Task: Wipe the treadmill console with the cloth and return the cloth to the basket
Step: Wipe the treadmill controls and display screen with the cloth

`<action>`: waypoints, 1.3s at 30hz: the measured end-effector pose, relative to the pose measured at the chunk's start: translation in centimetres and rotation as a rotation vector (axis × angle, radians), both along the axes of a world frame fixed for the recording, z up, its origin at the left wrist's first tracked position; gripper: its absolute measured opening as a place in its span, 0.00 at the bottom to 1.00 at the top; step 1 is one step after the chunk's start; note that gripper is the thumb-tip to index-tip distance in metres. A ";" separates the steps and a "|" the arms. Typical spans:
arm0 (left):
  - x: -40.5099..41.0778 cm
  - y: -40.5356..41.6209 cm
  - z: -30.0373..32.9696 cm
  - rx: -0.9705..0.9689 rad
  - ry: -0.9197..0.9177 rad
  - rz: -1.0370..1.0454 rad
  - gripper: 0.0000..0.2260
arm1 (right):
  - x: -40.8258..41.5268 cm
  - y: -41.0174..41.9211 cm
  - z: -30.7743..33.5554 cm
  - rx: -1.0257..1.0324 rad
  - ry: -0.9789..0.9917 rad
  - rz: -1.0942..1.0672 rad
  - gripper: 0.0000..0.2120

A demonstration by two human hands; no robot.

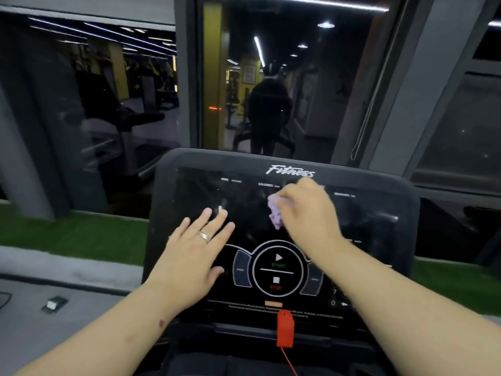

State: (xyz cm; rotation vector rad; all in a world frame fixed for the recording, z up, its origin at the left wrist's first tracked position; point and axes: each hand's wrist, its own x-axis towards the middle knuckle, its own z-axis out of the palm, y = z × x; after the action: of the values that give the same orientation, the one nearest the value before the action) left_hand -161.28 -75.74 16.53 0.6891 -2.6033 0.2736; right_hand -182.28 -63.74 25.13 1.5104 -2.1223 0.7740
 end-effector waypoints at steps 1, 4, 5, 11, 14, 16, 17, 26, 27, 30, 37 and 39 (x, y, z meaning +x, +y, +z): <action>0.4 -0.3 -0.3 -0.009 0.010 -0.019 0.41 | 0.2 -0.8 0.8 -0.022 -0.058 -0.056 0.11; 0.7 -0.2 -0.5 0.020 0.073 -0.071 0.32 | 5.3 -5.5 2.5 -0.073 0.013 -0.018 0.09; 0.7 0.0 -0.5 0.033 0.115 -0.105 0.28 | 7.3 -7.4 2.6 -0.082 0.043 0.018 0.08; 2.9 -0.2 -1.1 0.129 0.285 -0.243 0.16 | 12.4 -11.9 -0.1 0.069 0.274 0.201 0.06; 4.4 -0.7 -1.5 0.249 0.353 -0.165 0.20 | 11.3 -9.0 -1.8 0.206 0.107 0.280 0.07; 4.4 -0.2 -0.4 0.371 0.451 -0.111 0.17 | 10.2 -6.3 -3.2 0.222 -0.152 0.270 0.08; 4.1 0.3 0.5 0.463 0.504 -0.091 0.16 | 9.8 -5.0 -3.6 0.177 -0.300 0.253 0.09; -0.6 3.6 7.0 1.301 0.768 -0.309 0.12 | 6.7 2.3 -0.9 -0.206 -1.296 0.442 0.14; -0.8 3.8 7.4 1.341 0.774 -0.324 0.12 | 6.1 3.0 -0.9 -0.201 -1.312 0.455 0.16; -1.8 4.6 8.5 1.416 0.727 -0.395 0.10 | 4.8 5.2 -0.6 -0.072 -1.300 0.501 0.22; -3.1 7.0 9.4 1.313 0.708 -0.393 0.12 | 3.8 9.0 0.3 0.015 -1.252 0.482 0.13; -3.2 7.2 9.6 1.352 0.758 -0.354 0.11 | 3.4 9.3 0.4 -0.073 -1.290 0.359 0.10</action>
State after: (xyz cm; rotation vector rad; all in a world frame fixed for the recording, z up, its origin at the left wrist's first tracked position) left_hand -164.50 -68.58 26.11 0.4940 -1.7838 -1.6168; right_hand -178.85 -54.44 25.51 1.5175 -2.4977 2.4153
